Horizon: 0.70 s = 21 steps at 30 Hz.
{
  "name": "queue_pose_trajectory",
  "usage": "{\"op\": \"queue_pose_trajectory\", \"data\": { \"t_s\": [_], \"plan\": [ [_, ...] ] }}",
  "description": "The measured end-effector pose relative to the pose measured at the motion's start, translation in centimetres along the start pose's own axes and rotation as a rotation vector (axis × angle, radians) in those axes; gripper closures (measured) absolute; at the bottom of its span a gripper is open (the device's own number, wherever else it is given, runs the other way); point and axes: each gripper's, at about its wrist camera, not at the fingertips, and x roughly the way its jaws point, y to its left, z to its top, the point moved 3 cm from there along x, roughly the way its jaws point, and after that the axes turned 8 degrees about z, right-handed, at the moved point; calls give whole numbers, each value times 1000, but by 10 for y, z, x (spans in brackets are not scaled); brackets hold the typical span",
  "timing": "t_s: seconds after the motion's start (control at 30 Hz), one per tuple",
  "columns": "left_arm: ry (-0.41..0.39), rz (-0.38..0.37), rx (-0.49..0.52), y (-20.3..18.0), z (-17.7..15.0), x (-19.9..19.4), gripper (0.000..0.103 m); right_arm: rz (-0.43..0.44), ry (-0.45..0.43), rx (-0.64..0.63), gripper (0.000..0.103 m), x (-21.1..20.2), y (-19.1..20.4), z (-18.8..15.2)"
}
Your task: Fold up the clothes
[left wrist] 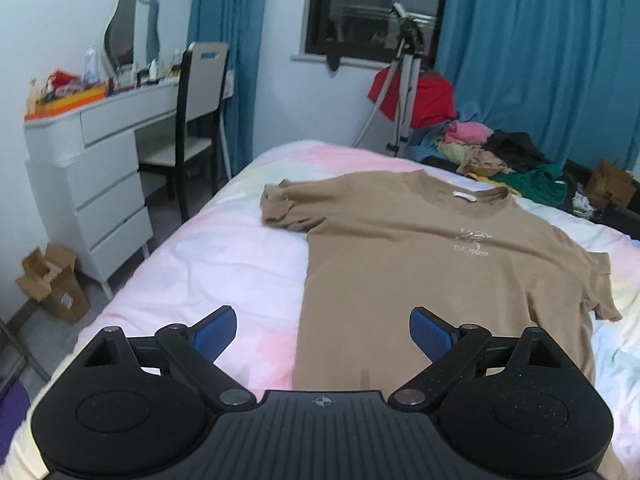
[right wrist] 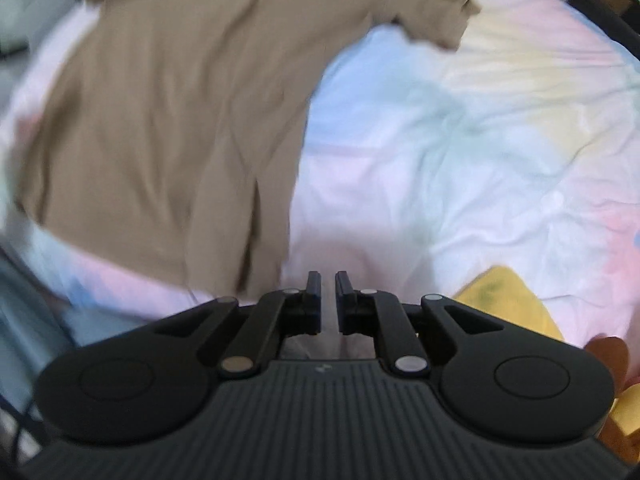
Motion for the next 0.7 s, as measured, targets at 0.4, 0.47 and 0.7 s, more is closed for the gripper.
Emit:
{"op": "queue_pose_trajectory", "data": {
  "t_s": [0.4, 0.47, 0.7],
  "plan": [
    [-71, -35, -21, -5, 8, -13, 6, 202, -427, 52, 17, -17, 48, 72],
    [-86, -35, -13, -8, 9, -14, 5, 240, -517, 82, 17, -17, 58, 81],
    [-122, -25, 49, -19, 7, -14, 4, 265, -723, 157, 17, 2, 71, 101]
  ]
}}
